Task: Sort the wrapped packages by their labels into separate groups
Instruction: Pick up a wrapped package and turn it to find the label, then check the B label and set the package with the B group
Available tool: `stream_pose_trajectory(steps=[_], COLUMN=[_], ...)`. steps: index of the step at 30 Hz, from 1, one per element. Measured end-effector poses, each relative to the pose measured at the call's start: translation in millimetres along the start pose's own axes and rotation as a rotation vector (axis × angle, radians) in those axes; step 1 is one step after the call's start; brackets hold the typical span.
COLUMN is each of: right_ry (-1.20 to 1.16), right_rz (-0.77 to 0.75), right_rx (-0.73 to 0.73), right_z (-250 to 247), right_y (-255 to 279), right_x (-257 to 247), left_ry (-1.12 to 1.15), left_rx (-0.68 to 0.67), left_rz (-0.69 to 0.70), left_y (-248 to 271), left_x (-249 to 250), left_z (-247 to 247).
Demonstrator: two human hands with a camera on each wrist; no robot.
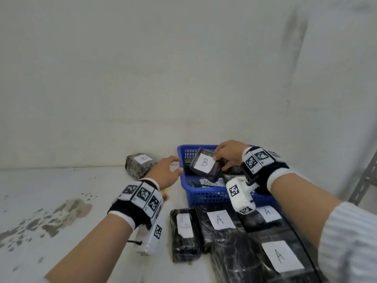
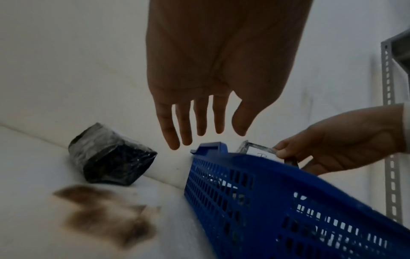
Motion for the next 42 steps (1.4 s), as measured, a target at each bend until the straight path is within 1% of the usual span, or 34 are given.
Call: stream_pose_trajectory(steps=[5,7,10,13,15,17,24,28,31,33,34,36,38,40,42], right_ry=[0.333,0.415,0.496,0.629,0.666,0.66,0.765,0.77,0.677,0.634,0.638,0.591,0.364,0.16,0.021], right_rz=[0.008,-0.004,-0.017,-0.069,-0.087,-0.058,-0.05,-0.063,0.014,0.051,0.03,-0.044,-0.132,-0.203,-0.231], right_rx=[-0.187,-0.239,-0.278,-0.304,-0.327,-0.358,-0.511,-0.484,-0.476,-0.463,-0.441,-0.344,-0.188,-0.049,0.002], right_z=[-3.2,-4.5,-5.1,-3.2,-1.7,-0.6,5.8,8.4,8.5,4.2,0.5,-3.9,-1.1,14.7,43.5], right_y=[-26.2,-35.0,-49.2,-58.3,-63.3,-67.4,-64.2,-61.3,-58.5,-56.5,-55.0,-51.5,-47.5,-39.2,-32.3], right_x=[3.9,5.9,8.6,5.5,3.7,4.1,0.3,1.2,-2.2,-8.6,-13.8,-27.0,-41.3,-58.2,-73.7], left_ry=[0.0,0.014,0.02,0.036,0.034,0.022,0.013,0.008,-0.023,0.03,0.099,0.243,0.342,0.468,0.571], left_rx=[-0.029,-0.026,0.003,0.02,0.02,0.02,0.022,0.015,-0.024,-0.023,-0.002,0.079,0.146,0.187,0.192], left_rz=[0.03,0.036,0.04,0.034,0.034,0.038,0.04,0.035,0.028,0.0,-0.031,-0.093,-0.141,-0.189,-0.269], left_y=[-18.7,-24.0,-29.1,-30.9,-29.9,-28.2,-24.1,-21.9,-19.0,-15.8,-13.8,-9.1,-6.4,-3.6,0.5], left_x=[-3.8,-3.6,-3.3,-2.8,-1.4,-0.2,0.5,3.2,0.4,-6.3,-11.8,-25.8,-44.2,-64.1,-84.4], left_z=[11.5,13.6,14.6,14.3,14.1,13.9,12.9,14.0,14.0,8.7,3.6,-9.8,-21.7,-30.5,-34.9])
Point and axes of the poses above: each hand's wrist, its own y-axis away from the middle knuckle, its own z-axis out of the palm, x = y × z, the point moved 2 cm from there along -y, towards the middle knuckle, and after that the axes turned 13 degrees about -z, right-handed, at the moved point
